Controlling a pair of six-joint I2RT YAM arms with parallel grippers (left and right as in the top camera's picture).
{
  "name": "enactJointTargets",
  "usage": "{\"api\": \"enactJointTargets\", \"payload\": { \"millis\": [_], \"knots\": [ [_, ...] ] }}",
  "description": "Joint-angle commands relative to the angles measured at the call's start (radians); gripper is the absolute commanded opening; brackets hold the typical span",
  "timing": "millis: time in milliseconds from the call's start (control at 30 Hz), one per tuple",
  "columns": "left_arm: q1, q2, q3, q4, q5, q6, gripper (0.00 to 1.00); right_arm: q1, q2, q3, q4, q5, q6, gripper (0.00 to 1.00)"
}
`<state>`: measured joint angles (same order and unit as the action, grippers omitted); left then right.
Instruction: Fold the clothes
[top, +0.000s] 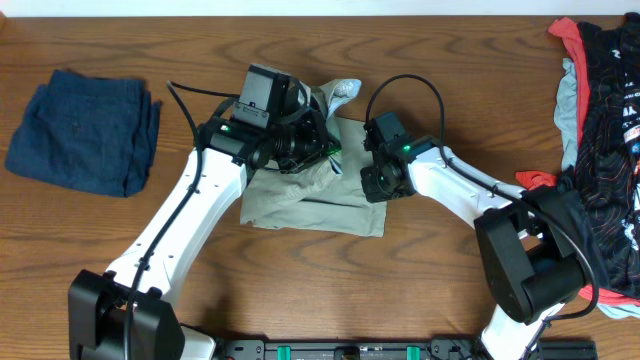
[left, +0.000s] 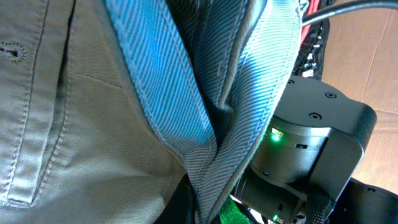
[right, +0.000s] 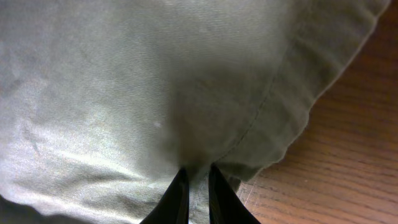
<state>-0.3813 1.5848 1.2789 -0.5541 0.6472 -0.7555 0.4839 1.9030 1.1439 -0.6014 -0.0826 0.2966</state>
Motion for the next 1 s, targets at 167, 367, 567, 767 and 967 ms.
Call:
{"api": "enactJointTargets", "payload": {
  "millis": [167,367,567,767,967],
  "knots": [
    [-0.024,0.003,0.027,0.022,0.014,-0.002,0.37,-0.005,0.051,-0.025,-0.009,-0.109,0.039,0.16],
    [-0.015,0.003,0.027,0.003,0.014,0.069,0.42,-0.076,-0.003,0.044,-0.182,0.127,0.026,0.20],
    [0.068,0.003,0.027,-0.159,-0.055,0.161,0.45,-0.222,-0.115,0.194,-0.323,0.274,0.000,0.26],
    [0.179,0.003,0.016,-0.264,-0.367,0.207,0.66,-0.274,-0.224,0.283,-0.242,-0.219,-0.196,0.27],
    [0.235,0.026,-0.014,-0.257,-0.431,0.268,0.71,-0.211,-0.214,0.255,-0.228,-0.443,-0.236,0.38]
  ]
}}
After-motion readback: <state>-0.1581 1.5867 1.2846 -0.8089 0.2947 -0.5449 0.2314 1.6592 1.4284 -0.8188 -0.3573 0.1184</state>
